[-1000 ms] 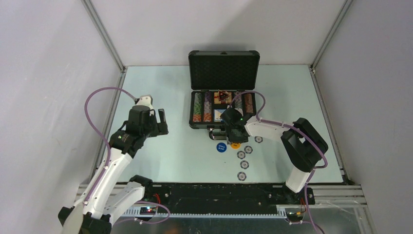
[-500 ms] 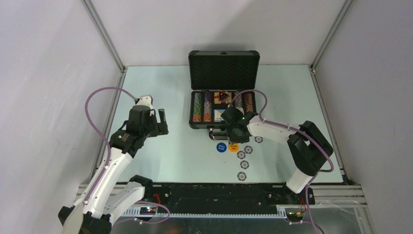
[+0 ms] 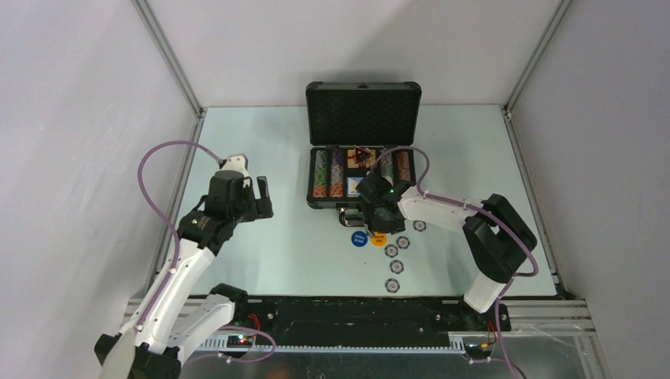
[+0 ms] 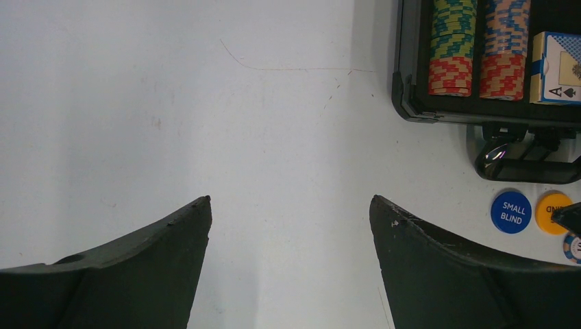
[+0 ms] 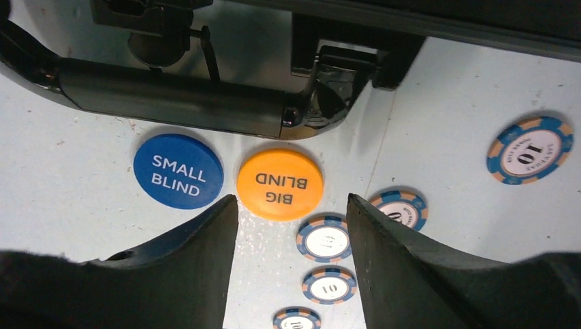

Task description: Pack up texas hold em set

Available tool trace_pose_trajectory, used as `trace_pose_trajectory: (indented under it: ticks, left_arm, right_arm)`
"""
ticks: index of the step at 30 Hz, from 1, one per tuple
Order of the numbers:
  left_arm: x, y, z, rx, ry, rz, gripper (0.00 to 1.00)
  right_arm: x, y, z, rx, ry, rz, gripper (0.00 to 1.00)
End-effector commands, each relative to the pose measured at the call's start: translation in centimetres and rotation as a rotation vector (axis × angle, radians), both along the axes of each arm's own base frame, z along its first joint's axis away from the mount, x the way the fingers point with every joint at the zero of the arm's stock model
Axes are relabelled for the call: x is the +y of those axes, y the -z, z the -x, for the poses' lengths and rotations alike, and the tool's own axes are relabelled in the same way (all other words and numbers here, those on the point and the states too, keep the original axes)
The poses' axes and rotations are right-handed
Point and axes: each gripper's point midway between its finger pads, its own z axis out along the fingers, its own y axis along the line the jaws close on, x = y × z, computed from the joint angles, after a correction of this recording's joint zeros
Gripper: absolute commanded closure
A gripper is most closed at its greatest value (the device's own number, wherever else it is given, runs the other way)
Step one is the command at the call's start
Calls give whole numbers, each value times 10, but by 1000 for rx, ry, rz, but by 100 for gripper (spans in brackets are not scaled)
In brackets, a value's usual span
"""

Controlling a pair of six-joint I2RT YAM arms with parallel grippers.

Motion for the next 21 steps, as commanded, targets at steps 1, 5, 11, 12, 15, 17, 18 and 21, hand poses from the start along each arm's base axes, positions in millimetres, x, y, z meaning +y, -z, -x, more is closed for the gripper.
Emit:
trace_pose_trajectory:
  ticks: [1, 5, 11, 12, 15, 17, 18, 21]
  left_arm:
    - [0, -5, -4, -27, 14, -2, 10]
    - [0, -5, -4, -28, 15, -2, 10]
    - [0, -5, -4, -29, 13, -2, 10]
    - [0, -5, -4, -29, 13, -3, 10]
    - [0, -5, -4, -29, 14, -2, 10]
    - [0, -5, -4, -27, 15, -3, 10]
    - [0, -5, -4, -28, 13, -3, 10]
    - [0, -5, -4, -27, 13, -2, 10]
  right_arm:
    - [13, 7, -2, 14, -26, -10, 36]
    - [13, 16, -3, 26, -24, 4, 36]
    - [8, 27, -3, 40, -22, 45, 37]
    - [7, 30, -2, 44, -23, 52, 37]
    - [6, 32, -2, 47, -25, 63, 37]
    - [5, 34, -1, 50, -27, 69, 39]
    - [5, 34, 0, 51, -28, 71, 40]
    - [0, 35, 2, 49, -28, 102, 40]
